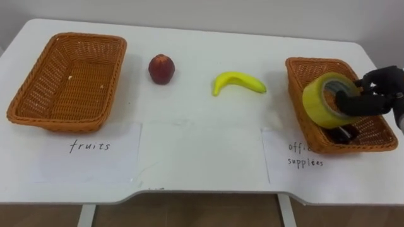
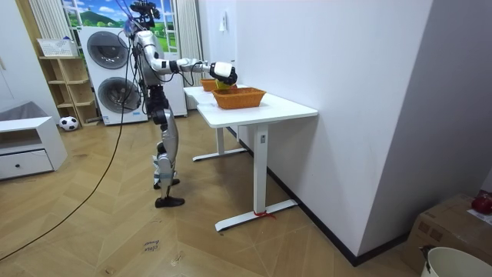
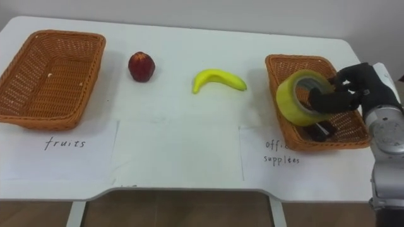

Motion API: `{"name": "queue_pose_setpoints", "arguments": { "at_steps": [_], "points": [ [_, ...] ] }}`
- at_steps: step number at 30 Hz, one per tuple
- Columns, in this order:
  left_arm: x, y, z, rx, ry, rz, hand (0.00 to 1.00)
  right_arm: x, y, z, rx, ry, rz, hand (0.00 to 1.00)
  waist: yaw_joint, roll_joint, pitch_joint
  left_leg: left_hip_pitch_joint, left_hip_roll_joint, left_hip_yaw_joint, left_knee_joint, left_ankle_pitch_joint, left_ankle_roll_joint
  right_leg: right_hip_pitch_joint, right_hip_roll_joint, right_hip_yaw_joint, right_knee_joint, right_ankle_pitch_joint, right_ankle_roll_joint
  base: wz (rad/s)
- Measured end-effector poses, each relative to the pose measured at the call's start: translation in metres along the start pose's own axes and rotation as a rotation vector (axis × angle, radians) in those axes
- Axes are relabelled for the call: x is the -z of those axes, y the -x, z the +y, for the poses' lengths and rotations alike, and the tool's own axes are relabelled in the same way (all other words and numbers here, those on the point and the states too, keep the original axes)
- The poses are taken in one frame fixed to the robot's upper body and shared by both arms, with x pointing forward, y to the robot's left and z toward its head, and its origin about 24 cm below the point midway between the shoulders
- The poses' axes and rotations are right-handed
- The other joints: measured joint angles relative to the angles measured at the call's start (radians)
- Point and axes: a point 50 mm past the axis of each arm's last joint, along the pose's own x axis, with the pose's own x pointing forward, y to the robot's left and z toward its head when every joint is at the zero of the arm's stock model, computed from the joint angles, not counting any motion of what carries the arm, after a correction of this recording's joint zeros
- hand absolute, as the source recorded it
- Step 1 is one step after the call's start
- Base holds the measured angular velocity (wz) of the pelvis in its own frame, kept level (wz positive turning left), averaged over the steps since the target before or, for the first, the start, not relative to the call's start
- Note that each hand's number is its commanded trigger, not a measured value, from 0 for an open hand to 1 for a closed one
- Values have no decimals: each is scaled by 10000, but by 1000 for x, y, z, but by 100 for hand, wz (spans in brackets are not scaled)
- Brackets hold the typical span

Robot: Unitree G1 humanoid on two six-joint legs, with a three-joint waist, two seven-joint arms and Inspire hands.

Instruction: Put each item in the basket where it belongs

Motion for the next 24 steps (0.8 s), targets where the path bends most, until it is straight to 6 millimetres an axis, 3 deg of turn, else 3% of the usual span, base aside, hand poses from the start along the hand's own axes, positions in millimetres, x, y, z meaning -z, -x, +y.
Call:
{"name": "queue_pose_setpoints", "arguments": {
  "at_steps": [2, 24],
  "points": [
    [0, 0, 0, 16, 0, -12, 0, 0, 0, 0, 6, 22, 5, 0, 7, -16, 8, 1, 0, 0, -2, 0, 0, -5, 0, 1, -3, 0, 0, 0],
    [-5, 0, 0, 74, -7, -141, 0, 2, 1, 0, 79, 373, 106, 0, 1, -100, 3, 20, 32, 55, 2, -6, -10, -3, 27, 4, -6, 16, -26, 0]
  ]
}}
